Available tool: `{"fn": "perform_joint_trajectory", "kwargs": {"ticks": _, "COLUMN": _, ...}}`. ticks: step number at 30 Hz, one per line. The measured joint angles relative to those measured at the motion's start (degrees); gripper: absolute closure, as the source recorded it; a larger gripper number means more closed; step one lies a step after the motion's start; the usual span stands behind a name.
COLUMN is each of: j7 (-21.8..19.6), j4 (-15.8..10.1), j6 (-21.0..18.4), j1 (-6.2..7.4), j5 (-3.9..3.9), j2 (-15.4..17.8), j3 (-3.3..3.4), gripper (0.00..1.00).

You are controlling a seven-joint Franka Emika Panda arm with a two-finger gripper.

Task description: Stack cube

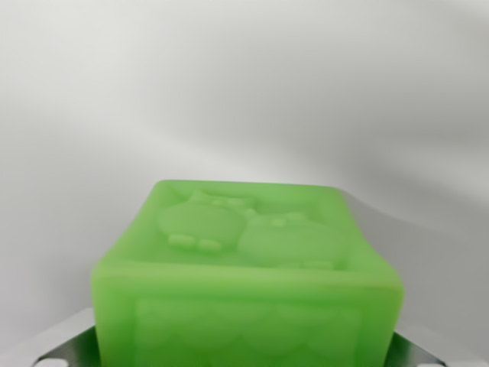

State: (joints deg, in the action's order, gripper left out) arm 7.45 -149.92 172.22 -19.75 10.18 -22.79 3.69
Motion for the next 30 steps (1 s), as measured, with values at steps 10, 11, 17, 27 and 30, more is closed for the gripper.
{"fn": "perform_joint_trajectory", "kwargs": {"ticks": 10, "j7": 0.0, "j4": -0.01, "j6": -0.01, "j1": 0.01, "j5": 0.0, "j2": 0.0, "j3": 0.01, "gripper": 1.0}}
{"fn": "perform_joint_trajectory", "kwargs": {"ticks": 11, "j7": 0.0, "j4": -0.01, "j6": -0.03, "j1": 0.02, "j5": 0.0, "j2": 0.01, "j3": 0.02, "gripper": 1.0}}
{"fn": "perform_joint_trajectory", "kwargs": {"ticks": 17, "j7": -0.05, "j4": -0.16, "j6": -0.35, "j1": 0.27, "j5": 0.0, "j2": 0.56, "j3": 0.24, "gripper": 1.0}}
{"fn": "perform_joint_trajectory", "kwargs": {"ticks": 27, "j7": -0.22, "j4": -0.69, "j6": -1.79, "j1": 1.12, "j5": -0.17, "j2": 2.63, "j3": 1.18, "gripper": 1.0}}
{"fn": "perform_joint_trajectory", "kwargs": {"ticks": 30, "j7": -0.32, "j4": -0.9, "j6": -2.37, "j1": 1.45, "j5": -0.31, "j2": 3.39, "j3": 1.55, "gripper": 1.0}}
